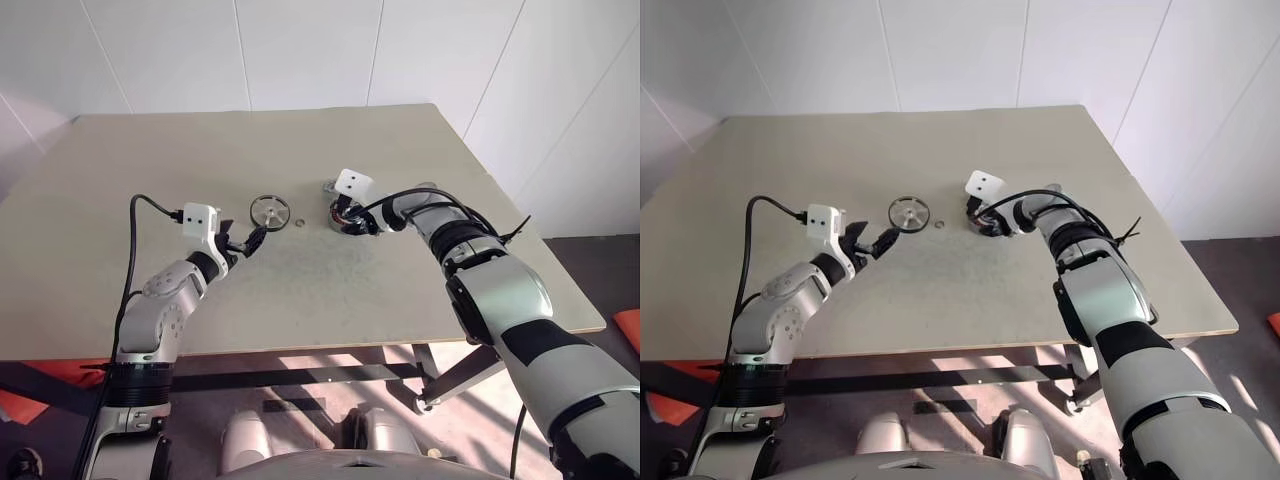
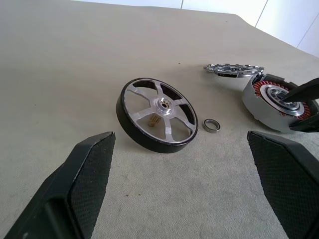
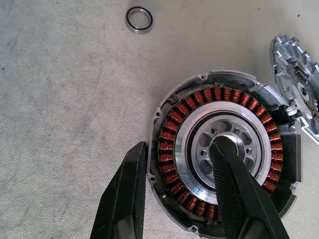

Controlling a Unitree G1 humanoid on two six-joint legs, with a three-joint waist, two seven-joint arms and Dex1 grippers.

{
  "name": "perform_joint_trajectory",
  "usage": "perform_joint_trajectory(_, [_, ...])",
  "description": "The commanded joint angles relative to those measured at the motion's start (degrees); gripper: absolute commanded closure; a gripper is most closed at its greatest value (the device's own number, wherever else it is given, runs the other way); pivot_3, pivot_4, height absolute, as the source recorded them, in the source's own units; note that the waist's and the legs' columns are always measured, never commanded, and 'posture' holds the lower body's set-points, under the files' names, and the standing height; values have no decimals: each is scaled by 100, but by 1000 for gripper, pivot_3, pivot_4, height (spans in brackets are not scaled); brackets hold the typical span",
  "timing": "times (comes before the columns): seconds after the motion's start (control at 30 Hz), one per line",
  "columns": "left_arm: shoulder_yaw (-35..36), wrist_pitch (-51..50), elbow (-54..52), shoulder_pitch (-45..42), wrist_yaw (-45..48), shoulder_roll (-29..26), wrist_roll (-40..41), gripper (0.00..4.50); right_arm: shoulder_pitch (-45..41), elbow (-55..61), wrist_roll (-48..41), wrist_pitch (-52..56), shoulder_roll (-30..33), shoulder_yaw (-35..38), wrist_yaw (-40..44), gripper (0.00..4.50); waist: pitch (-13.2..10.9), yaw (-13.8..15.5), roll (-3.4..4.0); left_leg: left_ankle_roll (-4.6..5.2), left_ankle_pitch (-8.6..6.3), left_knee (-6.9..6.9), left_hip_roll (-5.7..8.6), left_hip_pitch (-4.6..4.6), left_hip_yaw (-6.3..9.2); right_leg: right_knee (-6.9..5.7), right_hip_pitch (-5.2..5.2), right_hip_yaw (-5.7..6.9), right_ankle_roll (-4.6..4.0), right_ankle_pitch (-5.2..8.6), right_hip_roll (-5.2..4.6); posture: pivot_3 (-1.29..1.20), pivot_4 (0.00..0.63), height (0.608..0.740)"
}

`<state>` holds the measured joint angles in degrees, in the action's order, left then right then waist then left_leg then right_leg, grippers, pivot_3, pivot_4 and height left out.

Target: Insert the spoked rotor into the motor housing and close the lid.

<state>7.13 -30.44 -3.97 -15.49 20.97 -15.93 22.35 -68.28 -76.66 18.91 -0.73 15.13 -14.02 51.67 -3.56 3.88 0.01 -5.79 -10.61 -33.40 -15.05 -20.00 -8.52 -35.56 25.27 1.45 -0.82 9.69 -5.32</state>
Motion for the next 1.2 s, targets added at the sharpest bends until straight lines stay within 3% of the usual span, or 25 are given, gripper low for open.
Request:
perform_joint_trajectory(0.03, [77, 46, -194, -112, 5, -79, 5, 0, 86, 118, -117, 96, 164, 84, 435, 2673, 0, 14, 0, 0, 0, 0, 0, -1, 0, 0, 0, 0, 0, 0, 0, 0, 0, 740])
perform_joint_trajectory(0.4, [-34, 42, -134, -110, 36, -27, -9, 0, 769, 1507, -407, 403, 436, -21, 1743, 2673, 1, 24, -2, 9, -5, 4, -2, -9, 0, 10, 0, 5, -7, 4, 0, 0, 0, 740])
perform_joint_trajectory(0.87, [-14, 37, -126, -127, 55, -75, -16, 0, 1071, 1138, -88, 413, 146, -360, 995, 2673, 22, 3, -13, 4, -3, 3, -2, 33, 0, 7, -34, 2, -5, 5, 1, 0, 0, 740])
perform_joint_trajectory(1.2, [23, 25, -209, -53, 0, -87, 1, 0, 1192, 1734, -257, 554, 327, -398, 1493, 2851, 30, 8, -15, 5, -4, 8, -2, 41, 1, 13, -50, 4, -3, 7, 1, 0, 0, 740])
